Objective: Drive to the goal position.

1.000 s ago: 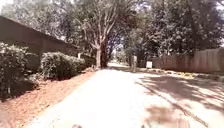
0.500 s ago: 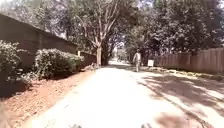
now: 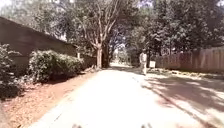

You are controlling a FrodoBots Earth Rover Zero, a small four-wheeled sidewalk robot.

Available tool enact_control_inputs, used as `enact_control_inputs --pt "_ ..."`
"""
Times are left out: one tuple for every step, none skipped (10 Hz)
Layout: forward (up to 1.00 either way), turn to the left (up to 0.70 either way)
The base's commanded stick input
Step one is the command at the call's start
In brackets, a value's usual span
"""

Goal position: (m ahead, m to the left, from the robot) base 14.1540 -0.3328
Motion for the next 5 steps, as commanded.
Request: enact_control_inputs --pt "0.70 -0.31" --pt "0.70 -0.32" --pt "0.70 -0.33" --pt "0.70 -0.34" --pt "0.70 0.00"
